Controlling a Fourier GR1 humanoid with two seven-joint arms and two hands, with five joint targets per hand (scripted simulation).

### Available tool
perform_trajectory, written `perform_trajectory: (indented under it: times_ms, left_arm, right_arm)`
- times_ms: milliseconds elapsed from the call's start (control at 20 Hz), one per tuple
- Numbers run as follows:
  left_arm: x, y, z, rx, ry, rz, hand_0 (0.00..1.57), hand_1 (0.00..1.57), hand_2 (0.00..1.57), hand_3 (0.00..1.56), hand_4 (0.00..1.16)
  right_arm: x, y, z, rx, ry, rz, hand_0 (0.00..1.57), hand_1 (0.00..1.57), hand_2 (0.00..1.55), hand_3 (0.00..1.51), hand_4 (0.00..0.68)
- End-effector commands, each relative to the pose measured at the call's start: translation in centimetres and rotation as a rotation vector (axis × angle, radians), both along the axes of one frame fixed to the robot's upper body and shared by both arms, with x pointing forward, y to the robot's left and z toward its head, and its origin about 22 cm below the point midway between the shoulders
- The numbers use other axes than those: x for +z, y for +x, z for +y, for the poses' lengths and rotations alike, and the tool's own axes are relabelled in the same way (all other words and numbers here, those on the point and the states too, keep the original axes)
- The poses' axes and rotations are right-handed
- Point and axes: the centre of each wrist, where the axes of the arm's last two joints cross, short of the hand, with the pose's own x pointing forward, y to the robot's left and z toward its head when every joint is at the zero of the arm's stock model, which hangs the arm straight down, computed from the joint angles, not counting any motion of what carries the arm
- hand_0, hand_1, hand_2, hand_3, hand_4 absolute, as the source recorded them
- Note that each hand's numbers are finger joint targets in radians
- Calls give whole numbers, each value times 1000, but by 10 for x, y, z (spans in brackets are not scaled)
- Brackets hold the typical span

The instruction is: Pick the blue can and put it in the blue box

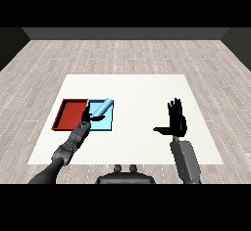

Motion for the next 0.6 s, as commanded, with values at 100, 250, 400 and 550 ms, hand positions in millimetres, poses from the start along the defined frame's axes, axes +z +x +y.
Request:
perform_trajectory:
  times_ms: [100, 250, 400, 550]
  left_arm:
    - [29, 16, 2, -18, -4, -438, 0, 0, 0, 0, 0]
    - [29, 9, -3, -173, -127, -591, 0, 0, 0, 0, 0]
    - [31, -1, -6, -281, -175, -744, 0, 0, 0, 0, 0]
    - [30, -20, -10, -343, -261, -818, 0, 0, 0, 0, 0]
  right_arm:
    - [0, 1, 5, -11, -4, -20, 0, 0, 0, 0, 0]
    - [-5, -4, 1, -9, 21, 5, 0, 0, 0, 0, 0]
    - [0, 4, -16, -8, -54, 27, 0, 0, 0, 0, 0]
    - [4, -1, -6, 10, -60, 16, 0, 0, 0, 0, 0]
